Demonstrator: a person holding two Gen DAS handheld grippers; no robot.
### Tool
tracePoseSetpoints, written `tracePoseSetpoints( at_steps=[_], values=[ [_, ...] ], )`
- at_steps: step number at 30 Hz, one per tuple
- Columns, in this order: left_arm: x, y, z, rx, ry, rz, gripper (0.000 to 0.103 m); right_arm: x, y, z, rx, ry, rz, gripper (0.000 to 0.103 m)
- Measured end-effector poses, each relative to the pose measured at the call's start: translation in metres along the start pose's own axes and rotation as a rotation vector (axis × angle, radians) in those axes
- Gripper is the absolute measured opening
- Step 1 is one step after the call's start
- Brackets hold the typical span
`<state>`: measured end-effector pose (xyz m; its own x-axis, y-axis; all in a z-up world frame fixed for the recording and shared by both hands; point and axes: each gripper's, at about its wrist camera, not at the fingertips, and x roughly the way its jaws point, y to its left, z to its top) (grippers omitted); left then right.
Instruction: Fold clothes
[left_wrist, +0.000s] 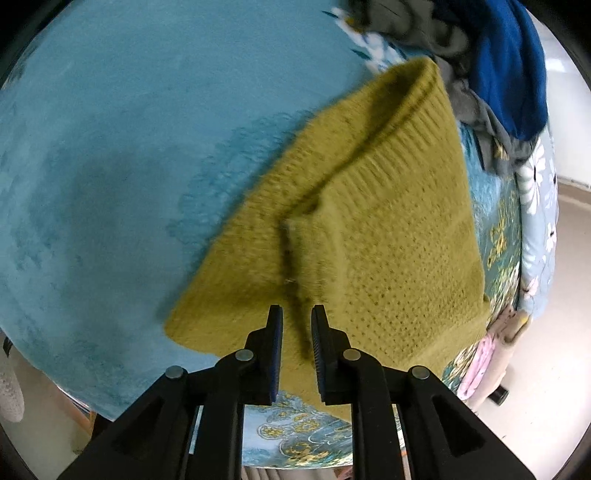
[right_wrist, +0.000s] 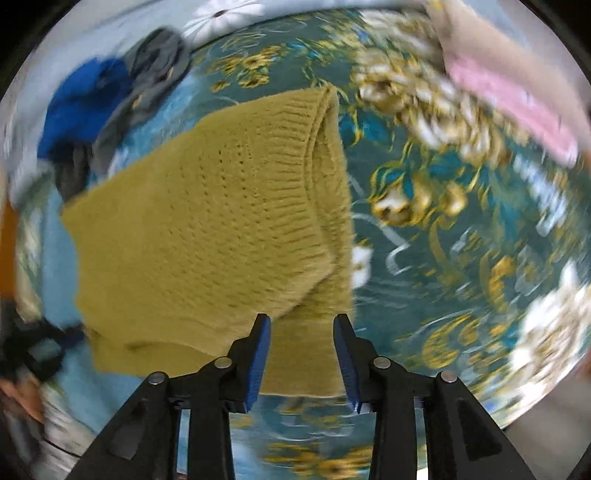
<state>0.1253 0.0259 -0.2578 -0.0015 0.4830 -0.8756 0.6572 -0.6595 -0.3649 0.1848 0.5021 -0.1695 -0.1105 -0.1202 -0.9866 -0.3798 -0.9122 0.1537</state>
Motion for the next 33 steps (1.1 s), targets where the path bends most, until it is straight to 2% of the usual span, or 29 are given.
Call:
tracePoseSetpoints(
  at_steps=[2, 4, 5, 7, 11, 14, 22, 25, 26, 27, 28, 30, 33],
  values=[
    [-0.004, 0.005, 0.000, -0.022, 0.001, -0.022, 0.021, 0.008, -0.009, 0.000, 0.134, 0.021, 0.092, 0.041],
    [-0.005, 0.006, 0.001, -0.032, 0.003, -0.042, 0.031, 0.017, -0.019, -0.002, 0.259, 0.040, 0.167, 0.043],
    [-0.005, 0.005, 0.001, -0.032, 0.005, -0.050, 0.031, 0.022, -0.024, -0.004, 0.321, 0.050, 0.200, 0.043],
    [-0.003, 0.002, 0.003, -0.027, 0.009, -0.039, 0.034, 0.033, -0.036, -0.008, 0.455, 0.071, 0.266, 0.043],
    [0.004, -0.004, 0.007, -0.021, 0.017, -0.004, 0.040, 0.050, -0.050, -0.014, 0.642, 0.092, 0.344, 0.043],
    [0.011, -0.003, 0.009, -0.039, 0.018, 0.024, 0.040, 0.059, -0.052, -0.012, 0.686, 0.101, 0.357, 0.043],
    [0.022, 0.000, 0.013, -0.092, 0.014, 0.033, 0.040, 0.078, -0.048, -0.009, 0.787, 0.138, 0.367, 0.043],
    [0.022, 0.001, 0.015, -0.116, 0.001, 0.028, 0.040, 0.079, -0.043, -0.007, 0.801, 0.139, 0.363, 0.040],
    [0.021, 0.001, 0.016, -0.118, -0.002, 0.031, 0.040, 0.079, -0.041, -0.006, 0.804, 0.140, 0.363, 0.035],
    [0.020, 0.000, 0.016, -0.119, -0.006, 0.036, 0.037, 0.079, -0.039, -0.006, 0.807, 0.142, 0.356, 0.027],
    [0.020, -0.002, 0.017, -0.119, -0.009, 0.037, 0.027, 0.078, -0.037, -0.005, 0.810, 0.145, 0.348, 0.025],
    [0.023, -0.013, 0.016, -0.124, -0.015, 0.037, 0.017, 0.073, -0.032, -0.002, 0.820, 0.153, 0.346, 0.017],
    [0.016, -0.027, 0.015, -0.143, -0.025, 0.039, 0.013, 0.063, -0.022, 0.008, 0.813, 0.171, 0.348, 0.015]
  ],
)
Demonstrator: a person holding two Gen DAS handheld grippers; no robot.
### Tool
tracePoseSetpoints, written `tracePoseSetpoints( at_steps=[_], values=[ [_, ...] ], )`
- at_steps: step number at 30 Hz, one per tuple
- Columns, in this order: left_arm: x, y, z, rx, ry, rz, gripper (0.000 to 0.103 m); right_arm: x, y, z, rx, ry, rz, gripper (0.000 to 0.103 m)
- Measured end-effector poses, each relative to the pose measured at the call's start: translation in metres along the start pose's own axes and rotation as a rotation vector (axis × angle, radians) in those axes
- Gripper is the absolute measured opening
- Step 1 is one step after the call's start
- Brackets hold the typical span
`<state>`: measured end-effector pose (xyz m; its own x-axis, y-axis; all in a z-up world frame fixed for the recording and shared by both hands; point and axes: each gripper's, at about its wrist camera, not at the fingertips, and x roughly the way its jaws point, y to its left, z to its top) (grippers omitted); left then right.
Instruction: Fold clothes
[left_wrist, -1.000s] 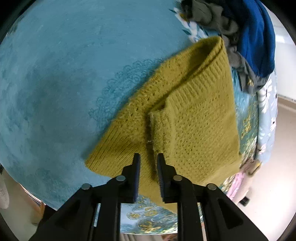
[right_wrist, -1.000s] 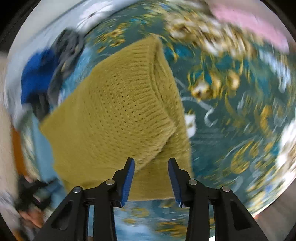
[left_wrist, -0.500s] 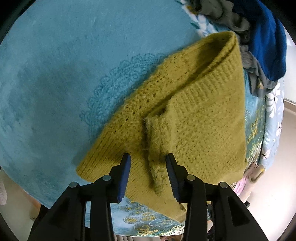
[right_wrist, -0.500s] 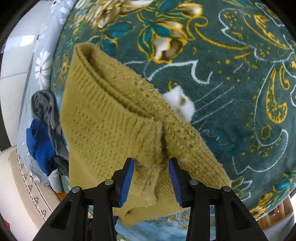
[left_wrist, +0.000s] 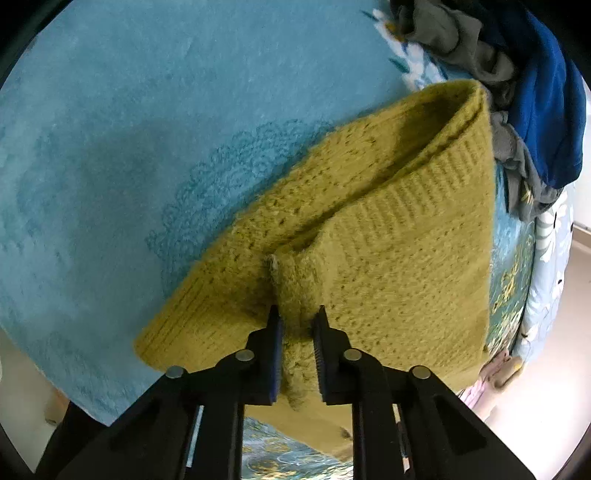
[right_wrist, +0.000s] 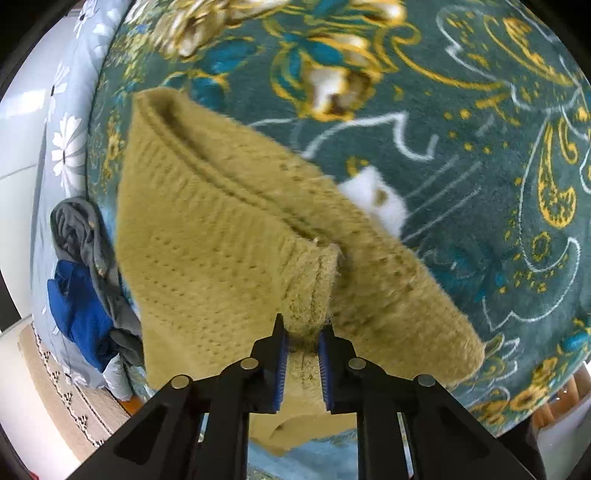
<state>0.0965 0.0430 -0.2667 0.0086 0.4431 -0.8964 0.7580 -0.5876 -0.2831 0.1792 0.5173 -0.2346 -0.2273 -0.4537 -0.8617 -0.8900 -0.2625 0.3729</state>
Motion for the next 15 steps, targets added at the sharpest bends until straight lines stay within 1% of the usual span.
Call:
tracePoseSetpoints(
  at_steps=[1, 3, 5, 7, 8, 9, 11, 12, 13, 14, 15],
  values=[
    [-0.005, -0.006, 0.000, -0.007, -0.001, -0.004, 0.012, -0.004, 0.010, 0.001, 0.002, 0.003, 0.017, 0.015],
    [-0.016, -0.024, 0.008, -0.019, -0.004, -0.038, 0.011, -0.013, 0.029, 0.006, 0.006, 0.007, 0.054, 0.015],
    [-0.029, -0.046, 0.019, -0.025, -0.012, -0.087, 0.011, -0.030, 0.063, 0.022, -0.010, -0.013, 0.129, 0.014],
    [-0.058, -0.086, 0.033, 0.005, -0.055, -0.189, 0.011, -0.048, 0.095, 0.039, -0.049, -0.045, 0.202, 0.014],
    [-0.076, -0.109, 0.043, 0.030, -0.080, -0.250, 0.011, -0.065, 0.115, 0.040, -0.104, -0.082, 0.260, 0.014],
    [-0.098, -0.135, 0.048, 0.071, -0.115, -0.328, 0.011, -0.082, 0.136, 0.041, -0.161, -0.121, 0.320, 0.014],
    [-0.143, -0.140, 0.053, 0.172, -0.184, -0.463, 0.011, -0.115, 0.178, 0.042, -0.276, -0.198, 0.439, 0.014],
    [-0.160, -0.156, 0.055, 0.234, -0.227, -0.509, 0.011, -0.122, 0.182, 0.039, -0.310, -0.217, 0.448, 0.010],
    [-0.167, -0.168, 0.053, 0.280, -0.256, -0.525, 0.010, -0.128, 0.184, 0.035, -0.342, -0.235, 0.453, 0.010],
    [-0.171, -0.173, 0.050, 0.313, -0.273, -0.529, 0.010, -0.134, 0.187, 0.031, -0.374, -0.253, 0.458, 0.010],
    [-0.166, -0.168, 0.049, 0.321, -0.270, -0.503, 0.010, -0.125, 0.176, 0.027, -0.364, -0.237, 0.417, 0.010]
  ],
)
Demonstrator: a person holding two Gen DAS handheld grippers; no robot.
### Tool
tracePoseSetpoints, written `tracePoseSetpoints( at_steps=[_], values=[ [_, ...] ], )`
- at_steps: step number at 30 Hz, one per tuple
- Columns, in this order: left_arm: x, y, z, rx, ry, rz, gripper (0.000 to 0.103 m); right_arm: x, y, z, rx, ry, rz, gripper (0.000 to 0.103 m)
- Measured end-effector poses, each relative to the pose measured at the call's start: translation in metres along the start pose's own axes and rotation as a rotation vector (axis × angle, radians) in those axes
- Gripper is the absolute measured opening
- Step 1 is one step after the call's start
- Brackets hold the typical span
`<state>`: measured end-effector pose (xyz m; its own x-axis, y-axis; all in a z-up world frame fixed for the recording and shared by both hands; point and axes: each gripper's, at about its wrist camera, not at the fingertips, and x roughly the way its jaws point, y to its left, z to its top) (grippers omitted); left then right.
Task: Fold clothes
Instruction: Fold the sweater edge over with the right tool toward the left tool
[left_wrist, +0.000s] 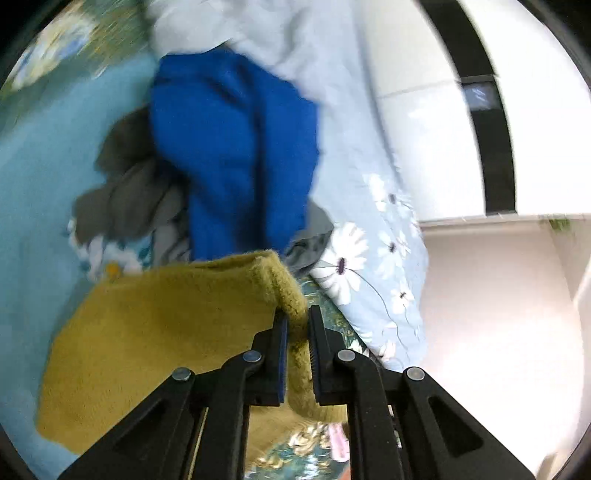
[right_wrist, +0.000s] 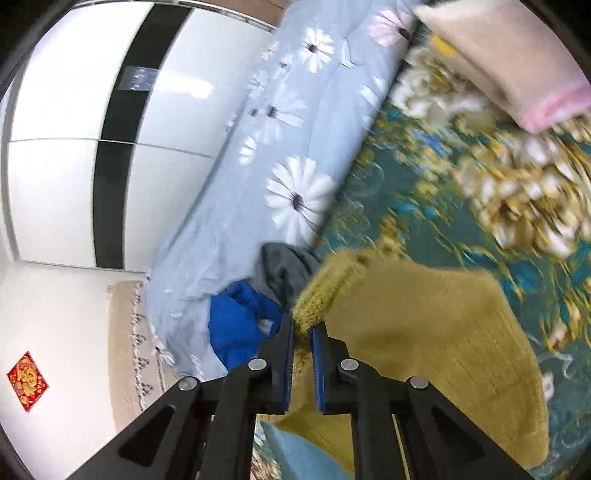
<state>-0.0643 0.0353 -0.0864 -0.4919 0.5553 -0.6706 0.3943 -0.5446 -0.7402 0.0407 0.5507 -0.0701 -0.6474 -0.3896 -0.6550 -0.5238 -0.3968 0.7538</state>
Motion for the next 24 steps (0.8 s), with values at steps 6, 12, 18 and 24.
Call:
tracePoseSetpoints(
  at_steps=[6, 12, 18, 24],
  values=[
    [0.011, 0.103, -0.053, -0.136, 0.168, 0.272, 0.010, -0.004, -0.115, -0.058, 0.181, 0.156, -0.224, 0.010],
    [0.001, 0.175, -0.102, -0.242, 0.253, 0.378, 0.010, 0.000, -0.166, -0.084, 0.230, 0.196, -0.307, 0.009],
    [-0.017, 0.160, -0.100, -0.153, 0.231, 0.303, 0.010, -0.027, -0.148, -0.091, 0.123, 0.171, -0.249, 0.009],
    [-0.018, 0.190, -0.125, -0.135, 0.281, 0.395, 0.010, -0.024, -0.178, -0.116, 0.124, 0.224, -0.360, 0.009]
  ],
)
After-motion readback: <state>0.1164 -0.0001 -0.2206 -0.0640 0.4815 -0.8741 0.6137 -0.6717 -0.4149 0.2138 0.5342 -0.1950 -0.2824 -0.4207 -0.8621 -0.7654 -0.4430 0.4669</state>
